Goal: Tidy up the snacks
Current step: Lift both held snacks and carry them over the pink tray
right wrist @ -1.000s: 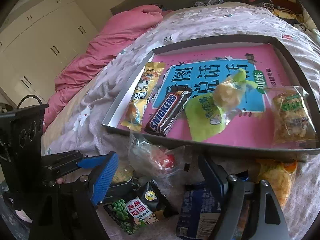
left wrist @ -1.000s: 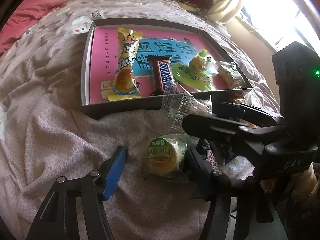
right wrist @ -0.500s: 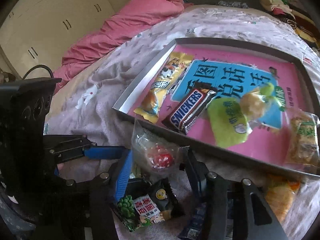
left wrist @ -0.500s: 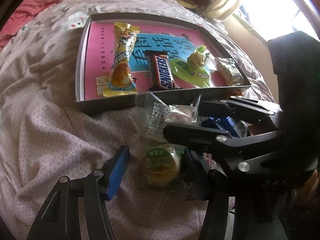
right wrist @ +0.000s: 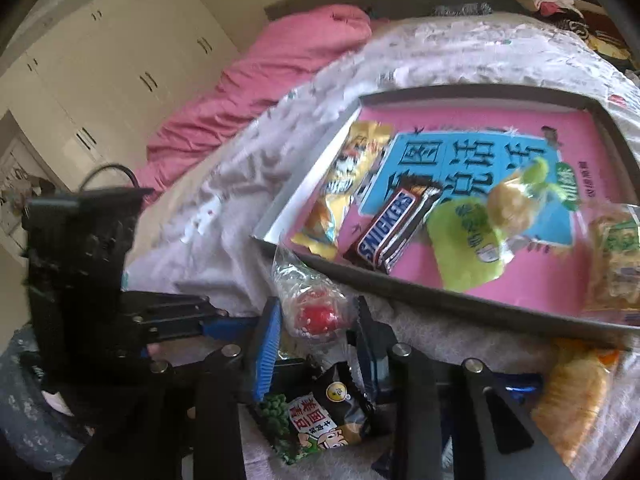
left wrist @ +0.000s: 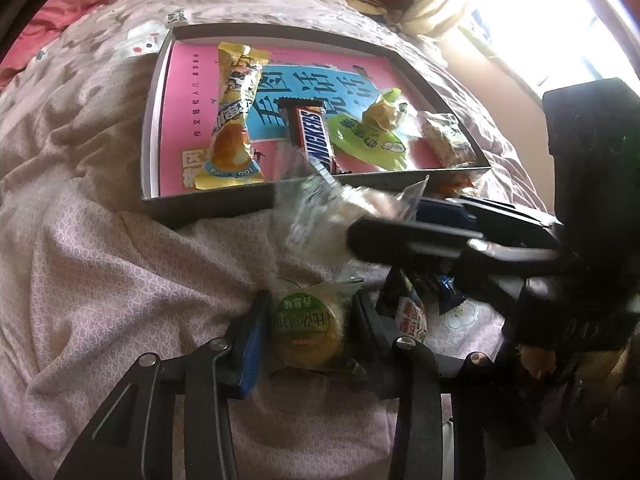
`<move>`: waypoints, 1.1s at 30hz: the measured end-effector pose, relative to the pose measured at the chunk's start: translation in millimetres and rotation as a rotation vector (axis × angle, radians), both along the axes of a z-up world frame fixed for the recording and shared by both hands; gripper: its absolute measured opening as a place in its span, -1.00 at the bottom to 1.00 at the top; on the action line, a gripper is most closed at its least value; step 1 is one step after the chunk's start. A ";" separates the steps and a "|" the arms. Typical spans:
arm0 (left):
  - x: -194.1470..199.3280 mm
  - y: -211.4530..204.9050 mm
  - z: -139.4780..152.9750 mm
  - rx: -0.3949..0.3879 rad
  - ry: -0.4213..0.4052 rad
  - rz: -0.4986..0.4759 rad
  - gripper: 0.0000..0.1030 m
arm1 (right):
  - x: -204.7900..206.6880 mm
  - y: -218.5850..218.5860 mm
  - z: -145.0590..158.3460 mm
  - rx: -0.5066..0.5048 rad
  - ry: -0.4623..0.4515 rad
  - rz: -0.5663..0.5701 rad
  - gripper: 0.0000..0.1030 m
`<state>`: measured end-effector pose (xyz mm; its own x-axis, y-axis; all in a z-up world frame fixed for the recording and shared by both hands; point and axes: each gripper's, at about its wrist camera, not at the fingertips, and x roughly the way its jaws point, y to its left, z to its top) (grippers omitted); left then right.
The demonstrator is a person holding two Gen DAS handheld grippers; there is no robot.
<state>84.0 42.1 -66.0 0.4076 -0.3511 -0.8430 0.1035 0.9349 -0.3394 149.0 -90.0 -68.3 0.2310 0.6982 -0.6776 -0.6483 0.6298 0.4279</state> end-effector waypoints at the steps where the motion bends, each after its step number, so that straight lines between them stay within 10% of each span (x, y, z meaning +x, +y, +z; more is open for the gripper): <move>1: -0.2 0.1 0.6 -0.002 0.000 0.003 -0.21 | 0.2 -2.1 0.4 -0.001 -0.002 -0.009 -0.32; 33: -7.1 10.6 73.0 0.058 -0.187 0.143 -0.24 | -6.6 -70.3 59.0 0.159 -0.183 -0.219 -0.33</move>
<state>76.9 52.7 6.9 0.6004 -0.2318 -0.7654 0.0241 0.9619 -0.2724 142.4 -160.3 -9.3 0.4951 0.7126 -0.4971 -0.5803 0.6970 0.4212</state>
